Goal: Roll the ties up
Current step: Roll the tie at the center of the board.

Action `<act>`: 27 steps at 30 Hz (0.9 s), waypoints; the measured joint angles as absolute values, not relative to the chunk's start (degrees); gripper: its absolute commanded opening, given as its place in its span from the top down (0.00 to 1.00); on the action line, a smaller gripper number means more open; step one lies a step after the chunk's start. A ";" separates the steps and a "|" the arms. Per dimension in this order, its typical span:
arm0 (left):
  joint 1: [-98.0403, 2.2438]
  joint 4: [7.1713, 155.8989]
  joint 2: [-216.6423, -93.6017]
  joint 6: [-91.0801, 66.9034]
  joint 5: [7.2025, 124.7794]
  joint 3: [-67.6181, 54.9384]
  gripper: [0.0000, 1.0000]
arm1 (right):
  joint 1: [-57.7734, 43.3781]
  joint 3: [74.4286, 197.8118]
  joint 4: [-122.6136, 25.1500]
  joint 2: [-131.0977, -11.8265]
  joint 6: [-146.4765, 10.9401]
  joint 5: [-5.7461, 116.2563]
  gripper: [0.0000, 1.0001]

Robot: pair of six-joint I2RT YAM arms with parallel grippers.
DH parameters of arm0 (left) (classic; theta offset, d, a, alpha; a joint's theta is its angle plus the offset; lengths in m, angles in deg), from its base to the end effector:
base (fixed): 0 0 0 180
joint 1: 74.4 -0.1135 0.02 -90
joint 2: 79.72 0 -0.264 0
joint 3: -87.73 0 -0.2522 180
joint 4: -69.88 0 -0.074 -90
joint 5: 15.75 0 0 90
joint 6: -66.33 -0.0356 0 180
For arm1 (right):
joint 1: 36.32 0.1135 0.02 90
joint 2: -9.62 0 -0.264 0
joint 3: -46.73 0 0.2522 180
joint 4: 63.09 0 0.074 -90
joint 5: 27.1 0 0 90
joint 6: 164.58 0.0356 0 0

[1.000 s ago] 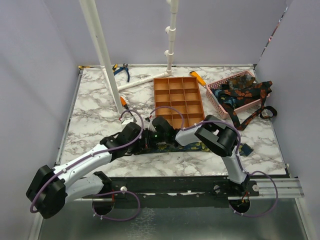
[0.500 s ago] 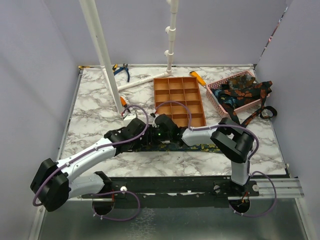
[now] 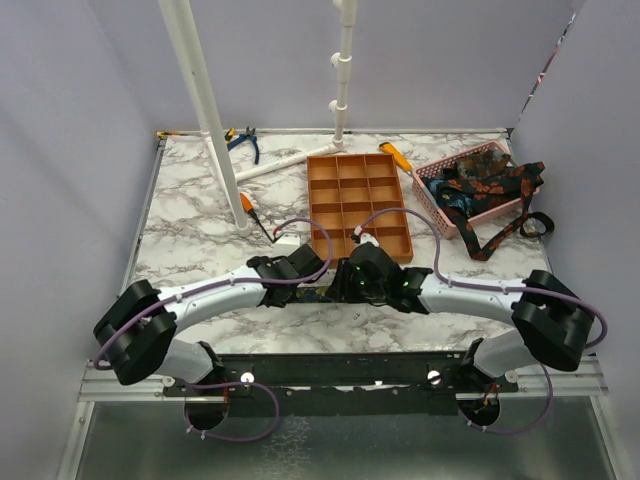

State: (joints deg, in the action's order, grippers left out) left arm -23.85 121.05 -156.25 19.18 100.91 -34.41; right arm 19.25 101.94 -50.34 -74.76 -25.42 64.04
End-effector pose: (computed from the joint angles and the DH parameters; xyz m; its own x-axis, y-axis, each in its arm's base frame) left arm 0.1610 -0.1705 0.1902 -0.8398 0.0640 -0.5391 0.0282 0.9968 0.0744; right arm 0.1679 0.2437 0.1801 -0.8646 0.0765 -0.4966 -0.2480 0.7945 0.5542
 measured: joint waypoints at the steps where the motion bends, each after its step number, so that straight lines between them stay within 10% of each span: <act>1: -23.35 121.18 -157.41 19.20 101.47 -33.84 1.00 | 19.25 101.13 -49.49 -73.23 -25.44 64.83 0.59; 5: -21.34 121.66 -161.19 20.06 103.55 -32.10 1.00 | 19.25 98.68 -47.94 -69.91 -25.42 66.71 0.59; 12: -17.23 121.64 -166.76 21.19 105.45 -30.24 0.62 | 19.25 96.41 -46.10 -69.51 -25.13 67.15 0.59; 27: -16.53 121.51 -164.62 22.35 104.14 -29.56 0.20 | 19.25 96.41 -46.19 -69.43 -25.18 67.72 0.51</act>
State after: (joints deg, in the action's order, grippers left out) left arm -16.53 121.51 -164.62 22.35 104.14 -29.56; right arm 19.25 96.41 -46.19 -69.43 -25.18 67.72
